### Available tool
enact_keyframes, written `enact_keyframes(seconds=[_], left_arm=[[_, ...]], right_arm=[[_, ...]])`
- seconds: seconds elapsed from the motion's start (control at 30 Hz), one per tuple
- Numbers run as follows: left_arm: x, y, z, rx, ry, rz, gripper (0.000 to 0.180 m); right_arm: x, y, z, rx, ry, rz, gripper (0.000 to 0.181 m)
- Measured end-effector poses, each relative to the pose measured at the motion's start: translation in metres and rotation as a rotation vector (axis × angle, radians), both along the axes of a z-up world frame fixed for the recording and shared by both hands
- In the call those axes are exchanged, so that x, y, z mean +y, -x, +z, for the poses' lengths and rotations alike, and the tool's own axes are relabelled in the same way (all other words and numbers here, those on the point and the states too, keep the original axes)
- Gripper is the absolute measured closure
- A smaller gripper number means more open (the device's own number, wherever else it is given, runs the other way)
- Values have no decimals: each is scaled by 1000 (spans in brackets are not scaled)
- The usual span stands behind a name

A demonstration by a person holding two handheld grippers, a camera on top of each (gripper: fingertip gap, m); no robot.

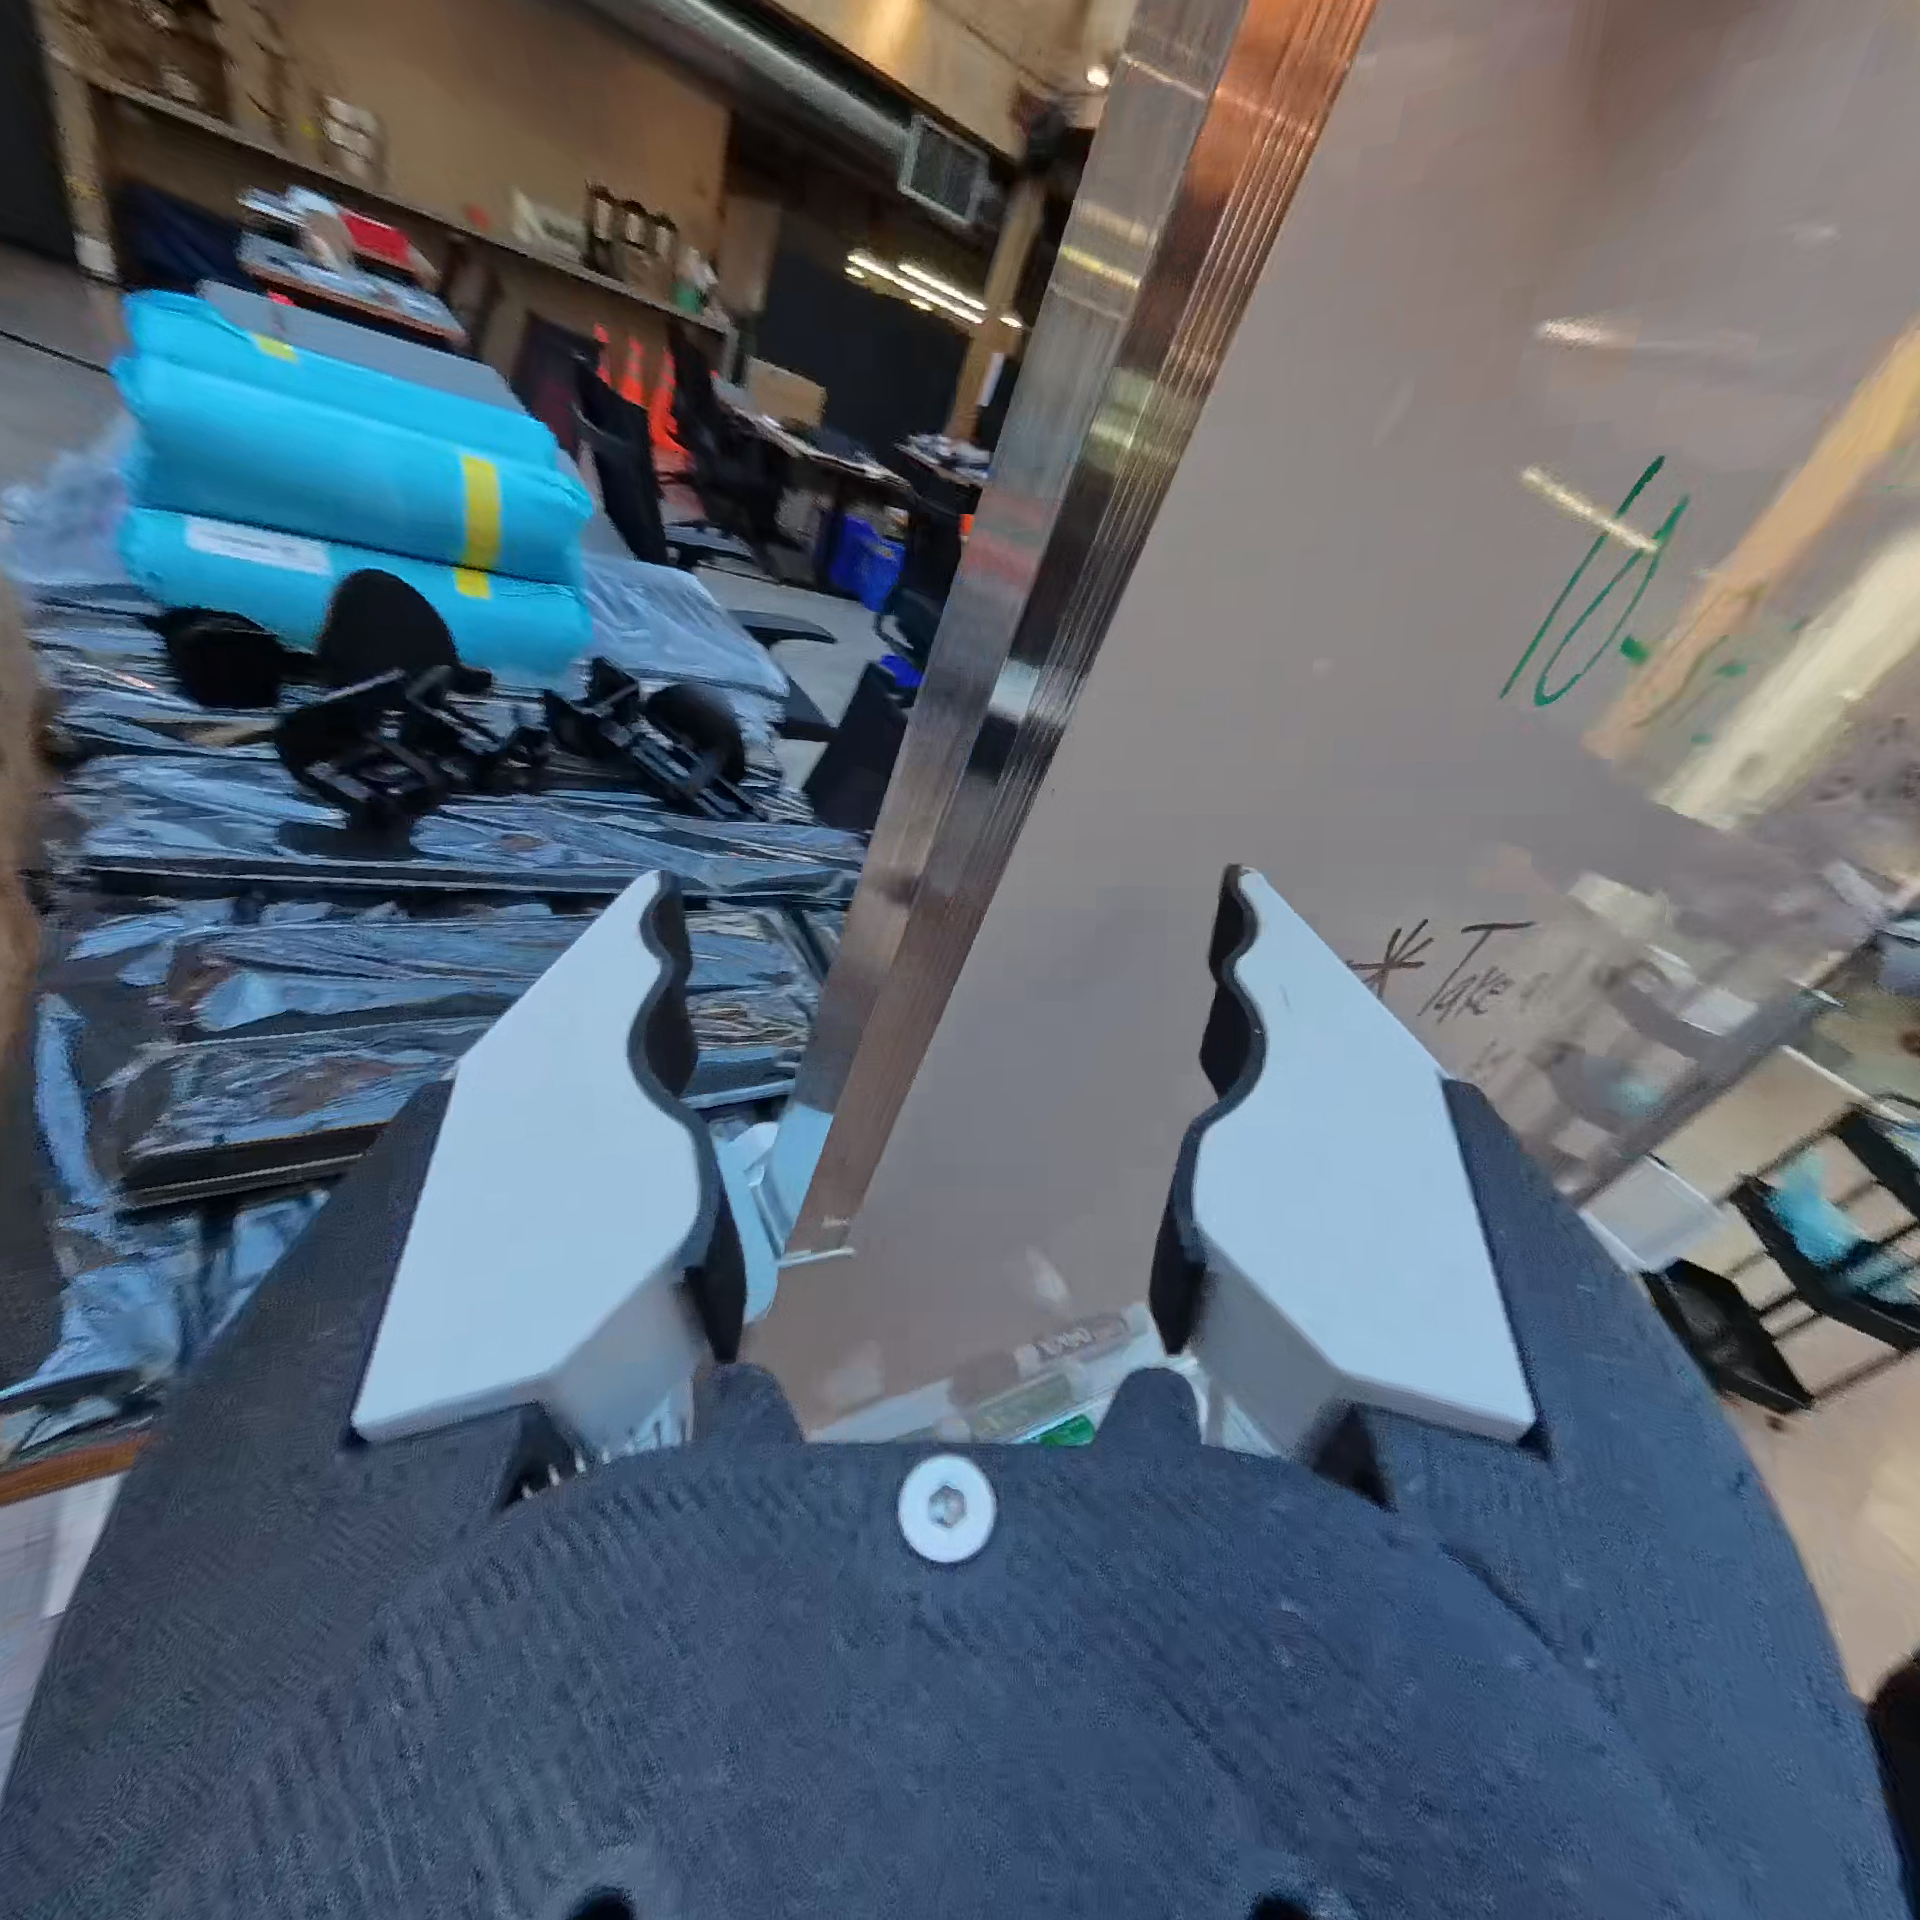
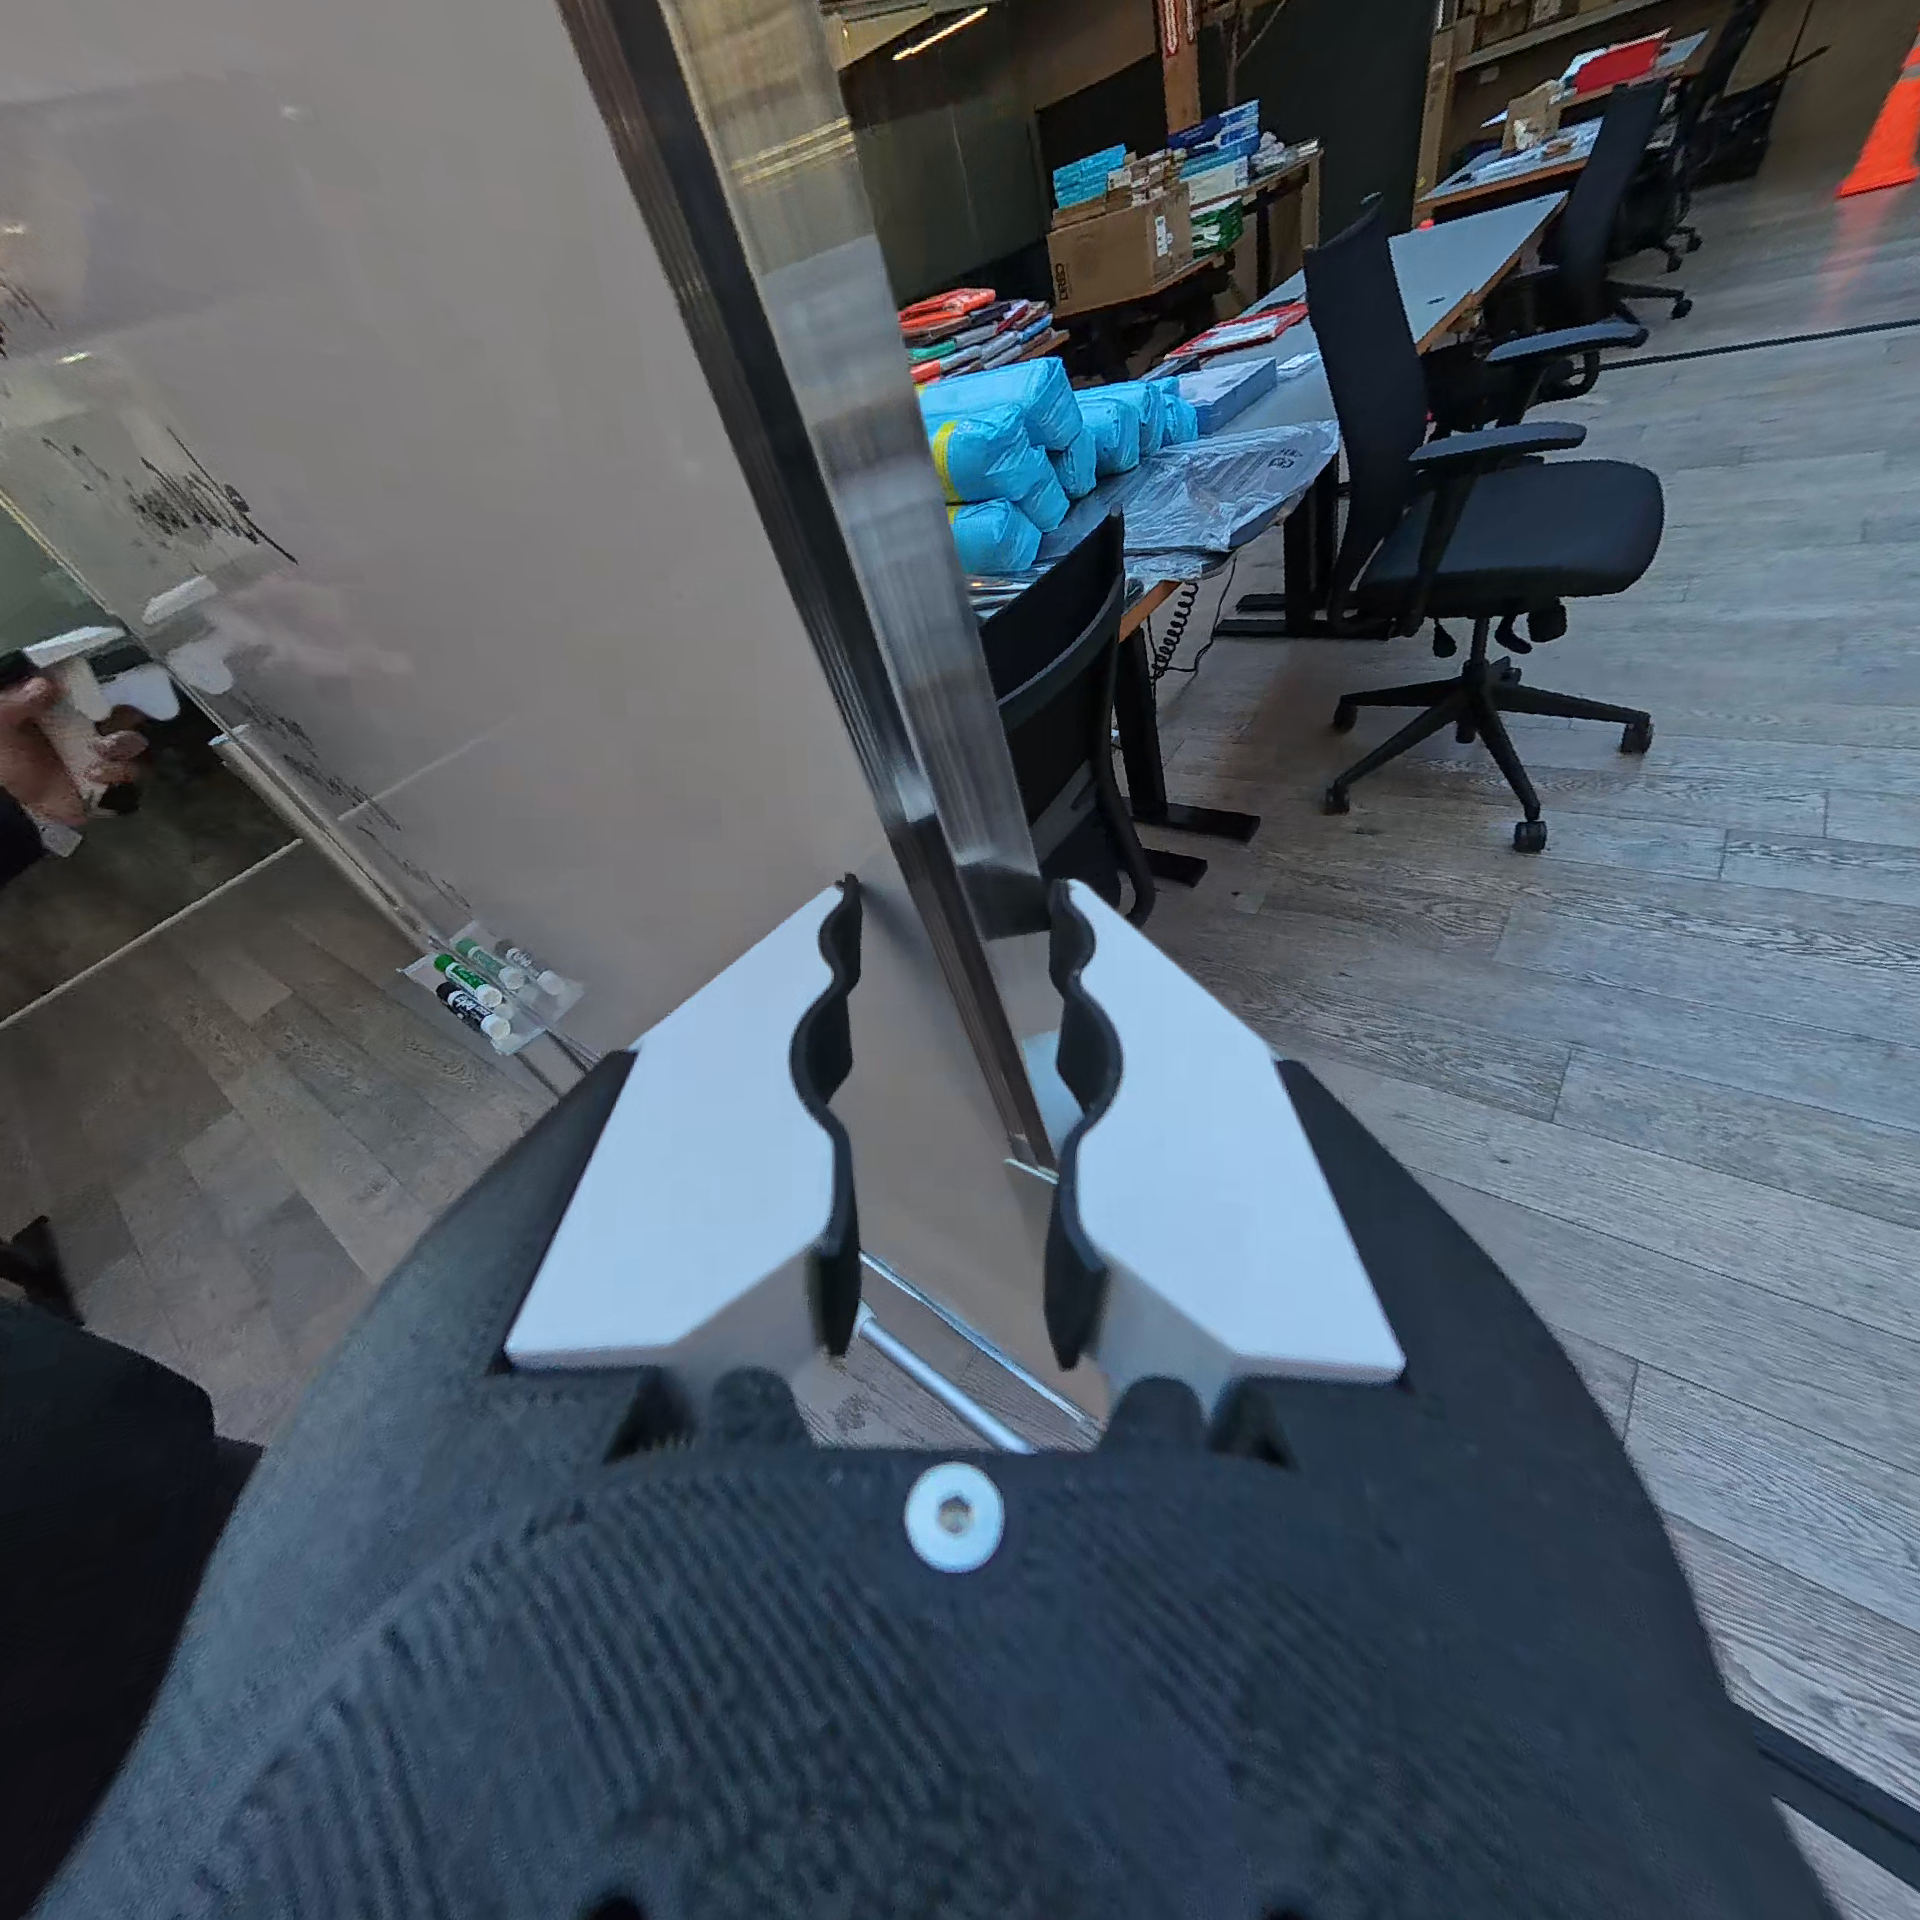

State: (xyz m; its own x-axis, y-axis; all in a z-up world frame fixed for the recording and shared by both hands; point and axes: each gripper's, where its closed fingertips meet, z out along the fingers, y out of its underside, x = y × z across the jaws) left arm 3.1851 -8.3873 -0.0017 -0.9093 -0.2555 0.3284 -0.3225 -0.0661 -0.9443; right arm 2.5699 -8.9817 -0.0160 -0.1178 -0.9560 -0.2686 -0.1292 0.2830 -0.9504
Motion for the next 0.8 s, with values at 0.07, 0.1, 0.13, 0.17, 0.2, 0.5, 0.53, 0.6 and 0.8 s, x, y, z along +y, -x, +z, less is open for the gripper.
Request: enact_keyframes(seconds=[0.07,0.1,0.13,0.17,0.2,0.5,0.53,0.6,0.8], left_arm=[[-16,7,8,33,51,-147,101],[-21,11,12,63,89,-219,106],[-23,10,12,72,91,-245,106],[-23,11,12,61,95,-253,111],[-22,12,11,45,91,-246,113],[-18,69,10,51,68,-258,122],[-20,74,11,47,72,-253,122],[-22,77,11,58,91,-233,121],[-16,53,14,107,123,-197,118]], right_arm=[[0,0,0,16,11,22,147],[0,0,0,27,15,31,147],[0,-1,0,41,18,36,147],[-2,0,0,54,25,37,148],[-5,1,-1,59,25,39,148],[-59,7,1,-34,-51,-19,147],[-61,11,1,-41,-53,-19,147],[-57,17,0,-52,-56,-5,148],[-18,30,0,-35,-33,20,151]])
